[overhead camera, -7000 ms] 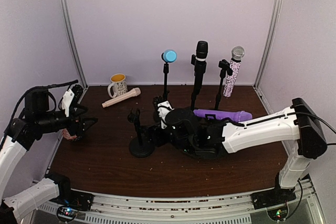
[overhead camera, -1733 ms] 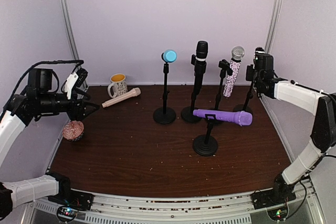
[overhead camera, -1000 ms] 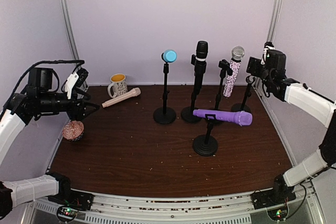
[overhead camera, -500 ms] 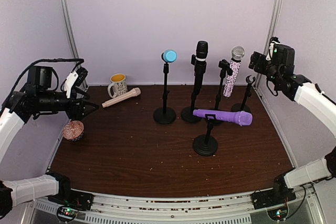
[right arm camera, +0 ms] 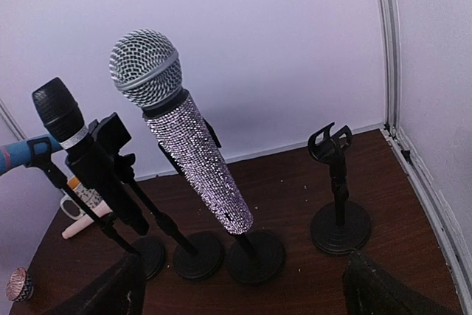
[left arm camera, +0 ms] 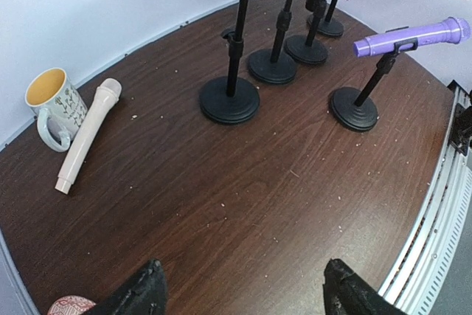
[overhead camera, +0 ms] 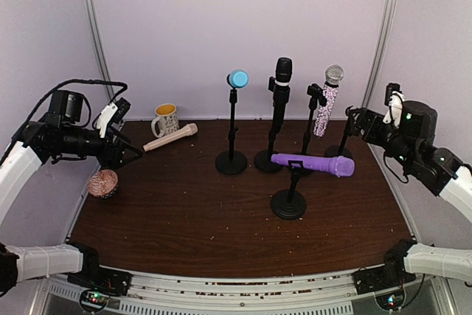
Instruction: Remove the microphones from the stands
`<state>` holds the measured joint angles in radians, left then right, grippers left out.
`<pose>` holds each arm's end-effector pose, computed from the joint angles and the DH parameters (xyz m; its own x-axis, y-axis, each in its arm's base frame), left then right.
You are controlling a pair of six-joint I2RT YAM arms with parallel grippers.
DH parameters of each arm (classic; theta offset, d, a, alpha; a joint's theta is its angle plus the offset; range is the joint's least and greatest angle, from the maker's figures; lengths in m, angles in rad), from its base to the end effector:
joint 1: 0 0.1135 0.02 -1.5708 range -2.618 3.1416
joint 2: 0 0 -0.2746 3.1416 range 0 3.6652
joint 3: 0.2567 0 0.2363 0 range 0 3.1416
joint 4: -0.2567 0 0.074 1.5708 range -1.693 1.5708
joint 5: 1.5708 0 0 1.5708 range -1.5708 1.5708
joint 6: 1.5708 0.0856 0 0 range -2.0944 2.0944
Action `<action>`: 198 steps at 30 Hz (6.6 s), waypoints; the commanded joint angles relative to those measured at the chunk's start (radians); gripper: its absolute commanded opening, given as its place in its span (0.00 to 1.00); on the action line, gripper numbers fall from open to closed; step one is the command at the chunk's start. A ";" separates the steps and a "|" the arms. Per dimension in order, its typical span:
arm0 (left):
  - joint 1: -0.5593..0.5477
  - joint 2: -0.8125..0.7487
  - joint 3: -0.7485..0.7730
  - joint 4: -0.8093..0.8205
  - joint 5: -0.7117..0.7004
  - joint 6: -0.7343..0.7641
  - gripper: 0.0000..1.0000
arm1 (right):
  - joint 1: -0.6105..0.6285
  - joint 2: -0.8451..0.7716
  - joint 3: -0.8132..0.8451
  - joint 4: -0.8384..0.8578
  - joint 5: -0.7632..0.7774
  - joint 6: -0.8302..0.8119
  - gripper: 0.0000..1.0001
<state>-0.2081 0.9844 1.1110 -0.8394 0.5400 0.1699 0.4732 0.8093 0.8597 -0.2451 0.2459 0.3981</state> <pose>0.1853 -0.0841 0.3342 -0.5363 0.2615 -0.8025 0.6579 0.7251 -0.2035 0.1963 0.0771 0.3533 -0.2477 0.2956 -0.9226 -0.1447 0.9303 0.3369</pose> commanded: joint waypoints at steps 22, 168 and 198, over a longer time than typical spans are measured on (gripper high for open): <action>0.009 -0.085 -0.055 -0.041 0.029 0.067 0.81 | 0.255 -0.059 -0.080 -0.203 -0.265 -0.015 0.98; -0.395 0.042 -0.469 0.854 -0.104 -0.159 0.77 | 0.941 0.516 0.164 0.241 0.260 -0.109 1.00; -0.631 0.542 -0.321 1.257 -0.279 -0.266 0.58 | 0.906 0.440 0.035 0.316 0.307 -0.100 0.91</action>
<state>-0.8268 1.5059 0.7544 0.3386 0.2779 -0.0727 1.3914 1.2495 0.9089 0.0345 0.5392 0.2947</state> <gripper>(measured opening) 0.607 0.923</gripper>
